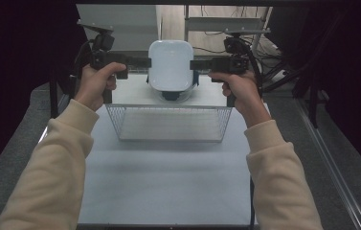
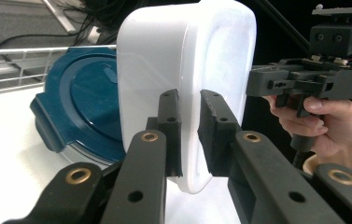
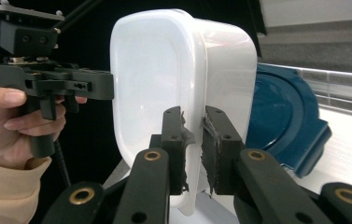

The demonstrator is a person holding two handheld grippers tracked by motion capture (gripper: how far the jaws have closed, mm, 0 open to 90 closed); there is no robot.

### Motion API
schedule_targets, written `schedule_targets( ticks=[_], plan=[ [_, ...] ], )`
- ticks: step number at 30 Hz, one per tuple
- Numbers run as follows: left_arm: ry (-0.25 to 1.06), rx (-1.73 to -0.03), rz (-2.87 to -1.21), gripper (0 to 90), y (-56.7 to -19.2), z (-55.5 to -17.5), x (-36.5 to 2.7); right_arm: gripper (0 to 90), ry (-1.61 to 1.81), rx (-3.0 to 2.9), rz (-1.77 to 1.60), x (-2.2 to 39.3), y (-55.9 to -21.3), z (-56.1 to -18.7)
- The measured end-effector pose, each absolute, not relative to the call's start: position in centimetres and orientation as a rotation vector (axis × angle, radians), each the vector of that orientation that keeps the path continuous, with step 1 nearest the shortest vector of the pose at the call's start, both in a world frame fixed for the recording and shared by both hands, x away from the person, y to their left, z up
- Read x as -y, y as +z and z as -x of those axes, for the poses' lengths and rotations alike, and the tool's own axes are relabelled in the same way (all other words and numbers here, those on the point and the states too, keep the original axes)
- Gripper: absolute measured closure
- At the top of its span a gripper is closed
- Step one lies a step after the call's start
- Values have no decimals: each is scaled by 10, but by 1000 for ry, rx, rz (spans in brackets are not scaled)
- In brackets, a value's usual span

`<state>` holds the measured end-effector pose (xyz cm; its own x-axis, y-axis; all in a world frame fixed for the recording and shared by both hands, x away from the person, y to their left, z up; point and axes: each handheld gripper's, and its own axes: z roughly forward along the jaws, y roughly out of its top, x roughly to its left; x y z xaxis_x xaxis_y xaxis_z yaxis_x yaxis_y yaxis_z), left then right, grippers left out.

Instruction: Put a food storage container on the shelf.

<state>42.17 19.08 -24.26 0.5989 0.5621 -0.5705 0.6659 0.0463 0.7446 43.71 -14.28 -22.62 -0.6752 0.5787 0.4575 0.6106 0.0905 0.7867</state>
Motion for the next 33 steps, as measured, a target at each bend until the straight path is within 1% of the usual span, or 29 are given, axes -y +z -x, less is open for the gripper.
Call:
schedule_targets(
  ticks=[5, 10, 17, 22, 25, 29, 31, 33],
  plan=[
    [-165, -1058, -1564, 800, -247, -436, -193, 763, -1666, 2244, 1301, 144, -229, -449],
    [-216, -1110, -1508, 784, -253, -453, -194, 733, -1642, 2176, 1339, 145, -232, -462],
    [-317, -1163, -1440, 762, -264, -476, -198, 692, -1601, 2044, 1404, 145, -241, -489],
    [-331, -1178, -1427, 727, -272, -483, -198, 684, -1612, 1997, 1437, 145, -250, -502],
    [-346, -1160, -1408, 727, -276, -485, -200, 678, -1624, 1962, 1425, 146, -254, -505],
    [-306, -1166, -1410, 667, -278, -485, -197, 667, -1635, 1958, 1420, 144, -255, -504],
    [-303, -1156, -1412, 618, -278, -485, -195, 644, -1638, 1968, 1423, 143, -255, -503],
    [-277, -1158, -1412, 526, -277, -483, -196, 547, -1670, 1985, 1428, 144, -254, -500]
  ],
)
